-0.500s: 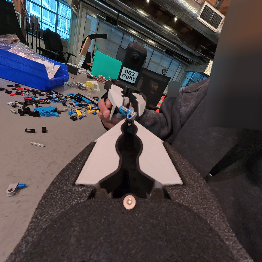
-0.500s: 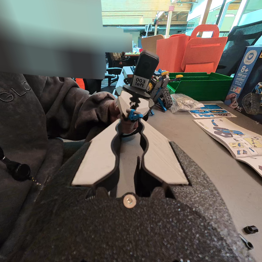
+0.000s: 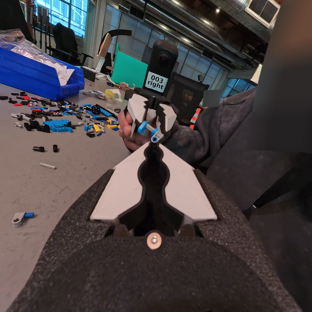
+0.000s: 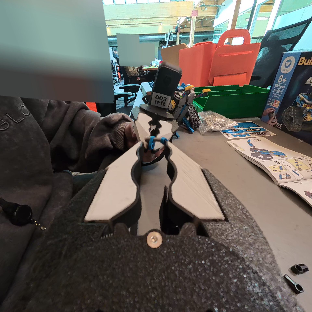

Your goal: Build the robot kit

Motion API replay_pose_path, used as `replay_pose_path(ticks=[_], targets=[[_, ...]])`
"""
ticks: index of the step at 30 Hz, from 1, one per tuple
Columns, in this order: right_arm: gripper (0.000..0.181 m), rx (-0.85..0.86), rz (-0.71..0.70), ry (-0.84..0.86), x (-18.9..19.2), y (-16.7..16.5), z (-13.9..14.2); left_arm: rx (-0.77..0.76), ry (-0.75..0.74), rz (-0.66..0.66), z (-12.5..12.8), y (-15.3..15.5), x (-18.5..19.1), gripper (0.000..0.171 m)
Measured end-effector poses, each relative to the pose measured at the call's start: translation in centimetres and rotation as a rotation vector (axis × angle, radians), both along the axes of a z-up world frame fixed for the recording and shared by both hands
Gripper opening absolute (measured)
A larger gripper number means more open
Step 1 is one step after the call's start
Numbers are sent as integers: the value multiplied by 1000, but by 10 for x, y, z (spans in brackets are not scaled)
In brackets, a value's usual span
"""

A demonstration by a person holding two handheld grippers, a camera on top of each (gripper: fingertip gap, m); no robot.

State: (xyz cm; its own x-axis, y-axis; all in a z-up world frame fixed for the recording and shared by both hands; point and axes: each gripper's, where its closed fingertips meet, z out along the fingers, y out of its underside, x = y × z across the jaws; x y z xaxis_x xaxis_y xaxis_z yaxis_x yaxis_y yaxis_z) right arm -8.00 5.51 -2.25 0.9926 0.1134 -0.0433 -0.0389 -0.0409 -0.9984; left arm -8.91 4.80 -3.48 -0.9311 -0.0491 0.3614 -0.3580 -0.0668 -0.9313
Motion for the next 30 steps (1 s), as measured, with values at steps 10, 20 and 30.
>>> replay_pose_path(ticks=[10,20,30], targets=[[22,-39,-37,-33,5,0,-6,93,-57,63,-12,-2,6,2],[9,-152,-69,-77,10,2,-25,258,-135,207,-32,-3,24,0],[6,-149,-126,-89,21,3,-26,283,-103,264,-38,4,36,0]])
